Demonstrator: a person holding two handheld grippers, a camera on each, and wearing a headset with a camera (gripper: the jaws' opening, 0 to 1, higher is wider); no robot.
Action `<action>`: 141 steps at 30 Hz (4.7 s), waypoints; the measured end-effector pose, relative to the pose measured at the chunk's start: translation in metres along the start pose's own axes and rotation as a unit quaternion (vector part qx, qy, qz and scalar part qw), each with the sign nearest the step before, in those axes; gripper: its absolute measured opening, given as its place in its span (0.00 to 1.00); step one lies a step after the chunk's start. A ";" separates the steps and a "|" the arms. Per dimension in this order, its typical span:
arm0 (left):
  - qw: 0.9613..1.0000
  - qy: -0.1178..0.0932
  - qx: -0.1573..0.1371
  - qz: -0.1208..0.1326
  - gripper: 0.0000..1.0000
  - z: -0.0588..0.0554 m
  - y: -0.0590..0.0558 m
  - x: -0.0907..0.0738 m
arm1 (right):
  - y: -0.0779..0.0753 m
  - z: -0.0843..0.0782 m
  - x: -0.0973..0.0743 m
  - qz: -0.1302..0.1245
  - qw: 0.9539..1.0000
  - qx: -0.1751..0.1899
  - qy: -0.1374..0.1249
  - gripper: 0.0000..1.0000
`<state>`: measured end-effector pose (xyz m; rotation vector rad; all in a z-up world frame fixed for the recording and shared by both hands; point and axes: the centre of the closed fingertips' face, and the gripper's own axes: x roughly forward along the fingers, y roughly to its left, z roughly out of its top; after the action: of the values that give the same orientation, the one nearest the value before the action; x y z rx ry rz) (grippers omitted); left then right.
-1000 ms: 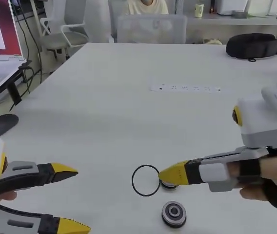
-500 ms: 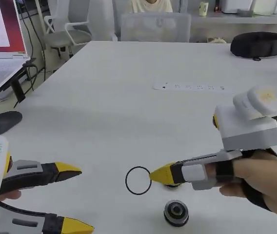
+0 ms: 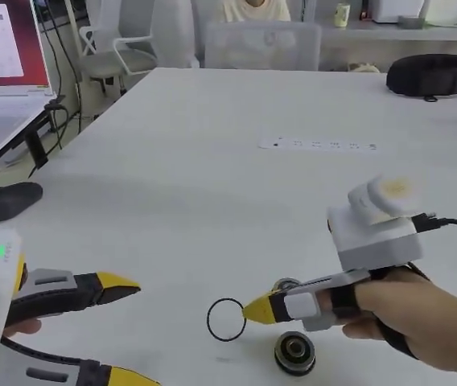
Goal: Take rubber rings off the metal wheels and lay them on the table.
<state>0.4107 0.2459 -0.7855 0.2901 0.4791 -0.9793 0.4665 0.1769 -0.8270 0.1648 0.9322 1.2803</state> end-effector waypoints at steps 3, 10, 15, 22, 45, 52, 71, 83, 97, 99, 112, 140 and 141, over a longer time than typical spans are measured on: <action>1.000 0.000 -0.002 0.001 0.63 -0.001 0.000 0.000 | -0.001 -0.003 0.004 -0.003 1.000 -0.001 0.007 0.00; 1.000 -0.006 -0.011 0.005 0.66 -0.001 0.001 -0.001 | -0.004 -0.006 0.011 -0.007 1.000 0.009 0.008 0.00; 1.000 -0.009 -0.016 0.001 0.70 -0.001 -0.002 -0.001 | -0.012 -0.010 0.013 -0.021 1.000 0.013 0.014 0.00; 1.000 -0.016 -0.024 0.001 0.74 0.000 -0.003 -0.001 | -0.017 -0.012 0.017 -0.038 0.999 0.010 0.019 0.00; 1.000 -0.017 -0.022 0.004 0.71 -0.001 0.000 0.000 | -0.025 -0.013 0.020 -0.058 0.998 0.008 0.017 0.00; 1.000 -0.018 -0.021 0.005 0.70 -0.001 0.000 0.000 | -0.023 -0.013 0.018 -0.055 0.998 0.001 0.020 0.02; 1.000 -0.016 -0.020 0.007 0.70 -0.003 -0.004 -0.003 | -0.019 -0.005 0.005 -0.057 0.998 -0.002 0.001 0.09; 1.000 -0.017 -0.018 0.010 0.69 0.000 -0.003 -0.004 | -0.008 -0.008 -0.026 -0.048 0.999 -0.019 -0.003 0.09; 1.000 -0.017 -0.012 0.006 0.69 0.004 -0.004 -0.001 | -0.007 -0.016 -0.085 -0.052 0.997 -0.055 -0.027 0.13; 1.000 -0.017 -0.012 0.004 0.69 0.005 -0.004 0.000 | -0.009 -0.015 -0.094 -0.056 0.996 -0.054 -0.037 0.14; 1.000 -0.020 -0.003 -0.006 0.69 0.016 -0.006 0.003 | -0.027 -0.024 -0.127 -0.095 0.992 -0.046 -0.063 0.14; 0.997 -0.063 0.012 -0.030 0.62 0.085 -0.006 0.009 | -0.031 -0.022 -0.127 -0.093 0.989 -0.005 -0.114 0.14; 0.997 -0.062 0.018 -0.034 0.62 0.087 -0.006 0.011 | -0.030 -0.021 -0.126 -0.091 0.989 -0.008 -0.113 0.14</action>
<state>0.4324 0.1963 -0.7162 0.2458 0.3594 -1.0659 0.4760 0.0503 -0.7953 0.2039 0.7253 1.0761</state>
